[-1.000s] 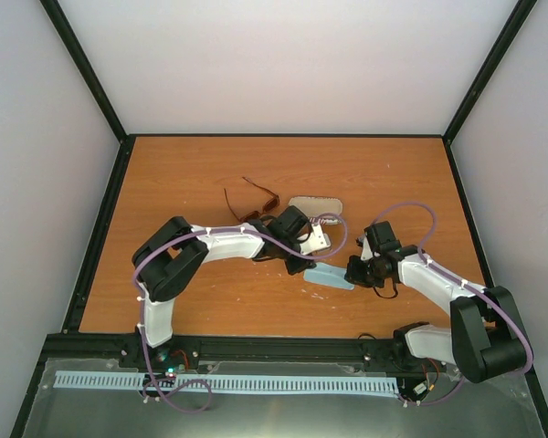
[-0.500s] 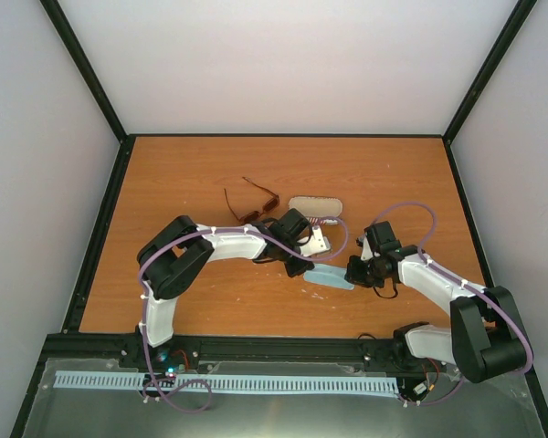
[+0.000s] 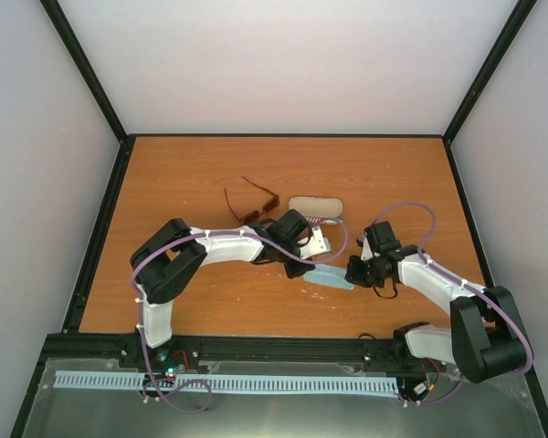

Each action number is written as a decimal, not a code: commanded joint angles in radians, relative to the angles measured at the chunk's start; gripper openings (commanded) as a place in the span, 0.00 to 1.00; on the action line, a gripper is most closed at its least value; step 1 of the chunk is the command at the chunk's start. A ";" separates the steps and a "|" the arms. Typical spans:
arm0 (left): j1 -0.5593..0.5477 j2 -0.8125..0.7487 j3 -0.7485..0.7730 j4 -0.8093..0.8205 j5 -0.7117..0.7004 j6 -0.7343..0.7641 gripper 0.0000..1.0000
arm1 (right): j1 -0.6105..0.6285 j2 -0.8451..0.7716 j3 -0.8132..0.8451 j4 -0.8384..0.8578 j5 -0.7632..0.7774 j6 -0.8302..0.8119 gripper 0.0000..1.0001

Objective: Organize the sunglasses

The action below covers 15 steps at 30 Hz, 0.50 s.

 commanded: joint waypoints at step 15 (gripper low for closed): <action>-0.025 -0.052 -0.036 0.026 -0.006 0.013 0.00 | -0.003 0.016 0.017 0.015 0.008 -0.006 0.06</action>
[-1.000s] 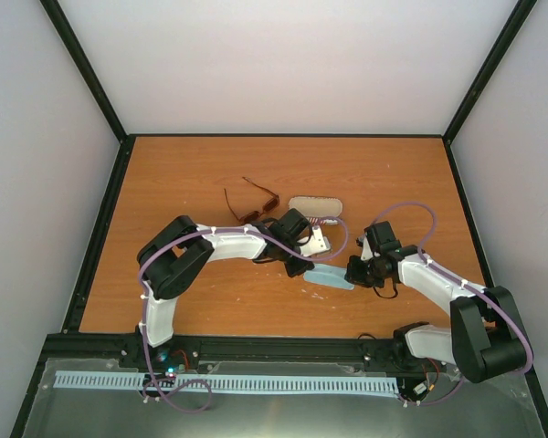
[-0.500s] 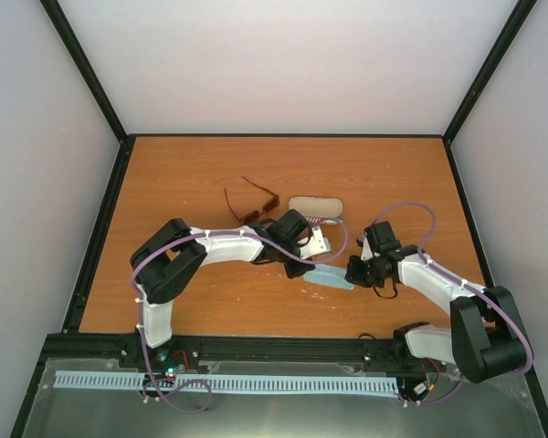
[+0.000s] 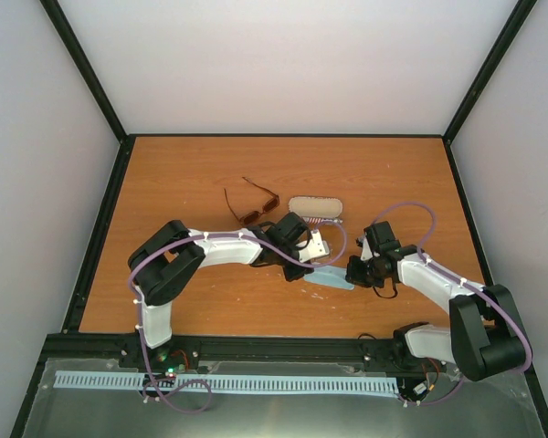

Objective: Organize the sunglasses

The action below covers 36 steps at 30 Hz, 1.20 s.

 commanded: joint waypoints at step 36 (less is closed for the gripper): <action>-0.012 -0.017 -0.016 0.065 -0.062 -0.015 0.01 | -0.004 -0.017 0.012 0.006 0.011 -0.005 0.06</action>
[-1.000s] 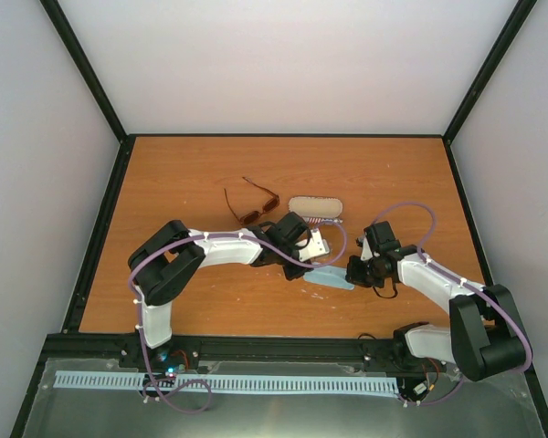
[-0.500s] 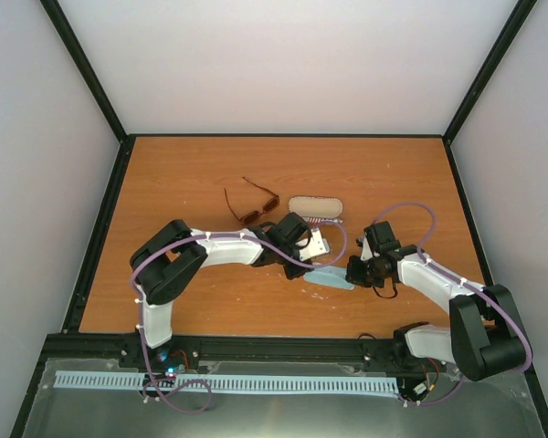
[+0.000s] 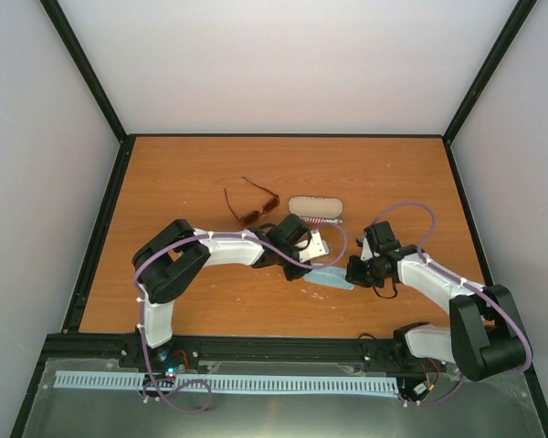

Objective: Organize the sunglasses

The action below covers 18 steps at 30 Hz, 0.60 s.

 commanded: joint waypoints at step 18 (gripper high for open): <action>-0.018 -0.094 -0.065 0.078 0.032 -0.011 0.01 | -0.003 -0.009 0.011 0.014 0.014 -0.002 0.06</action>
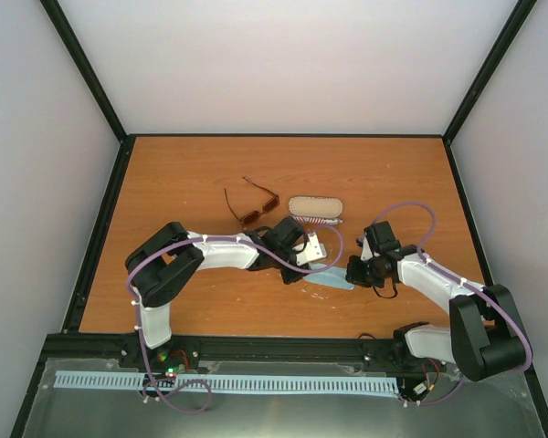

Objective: Organize the sunglasses

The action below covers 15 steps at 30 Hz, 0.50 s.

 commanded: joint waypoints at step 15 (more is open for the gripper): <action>-0.009 0.001 0.043 0.066 -0.049 -0.034 0.23 | -0.003 -0.009 0.018 0.004 0.010 -0.005 0.07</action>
